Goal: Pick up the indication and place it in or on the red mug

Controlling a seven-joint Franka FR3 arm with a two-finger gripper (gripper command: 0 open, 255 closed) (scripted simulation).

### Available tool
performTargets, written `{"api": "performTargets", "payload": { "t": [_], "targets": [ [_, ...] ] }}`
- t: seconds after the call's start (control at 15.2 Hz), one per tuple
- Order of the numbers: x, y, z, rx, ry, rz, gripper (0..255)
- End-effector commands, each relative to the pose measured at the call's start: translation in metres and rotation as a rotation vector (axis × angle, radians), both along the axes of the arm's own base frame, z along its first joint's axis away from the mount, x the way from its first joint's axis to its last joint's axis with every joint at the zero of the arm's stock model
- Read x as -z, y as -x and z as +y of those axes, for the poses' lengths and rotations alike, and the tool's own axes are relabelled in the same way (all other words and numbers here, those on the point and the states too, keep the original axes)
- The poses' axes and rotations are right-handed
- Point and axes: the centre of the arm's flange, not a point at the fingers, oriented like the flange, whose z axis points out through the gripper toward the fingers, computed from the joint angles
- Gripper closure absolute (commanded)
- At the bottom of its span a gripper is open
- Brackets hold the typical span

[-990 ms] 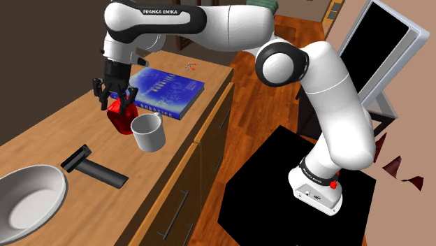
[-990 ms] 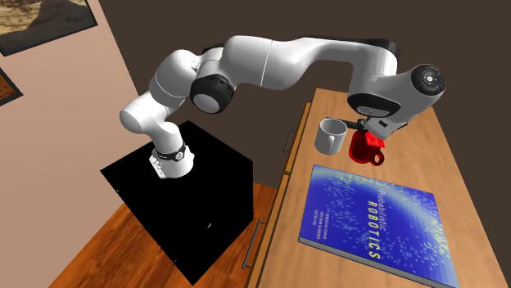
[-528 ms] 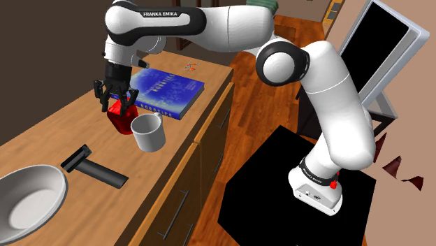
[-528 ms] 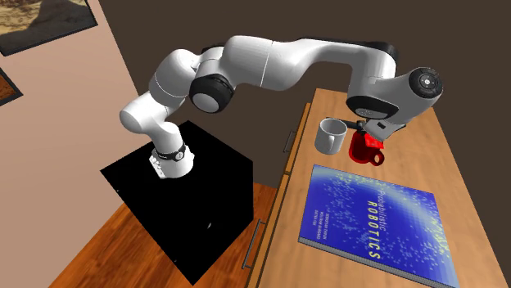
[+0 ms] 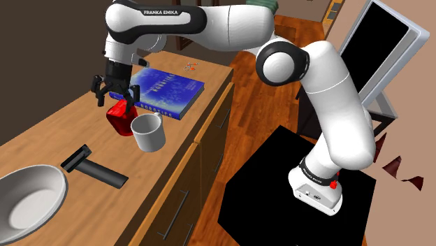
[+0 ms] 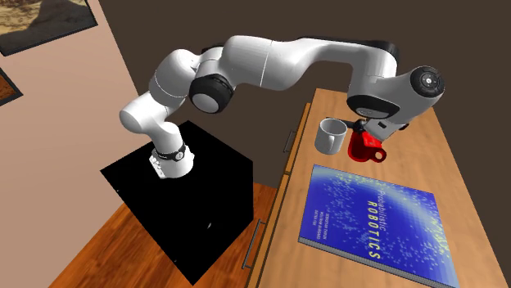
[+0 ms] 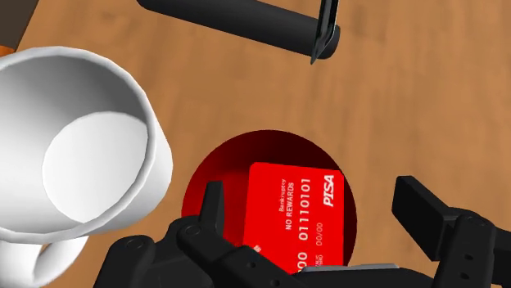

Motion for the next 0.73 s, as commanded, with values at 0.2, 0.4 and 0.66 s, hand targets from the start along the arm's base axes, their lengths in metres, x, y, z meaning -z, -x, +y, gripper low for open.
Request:
{"api": "performTargets", "payload": {
  "t": [0.2, 0.4, 0.66],
  "targets": [
    [-0.036, -0.009, -0.023, 0.000, 0.000, 0.000, 0],
    [-0.036, -0.009, -0.023, 0.000, 0.000, 0.000, 0],
    [-0.036, -0.009, -0.023, 0.000, 0.000, 0.000, 0]
  ]
}}
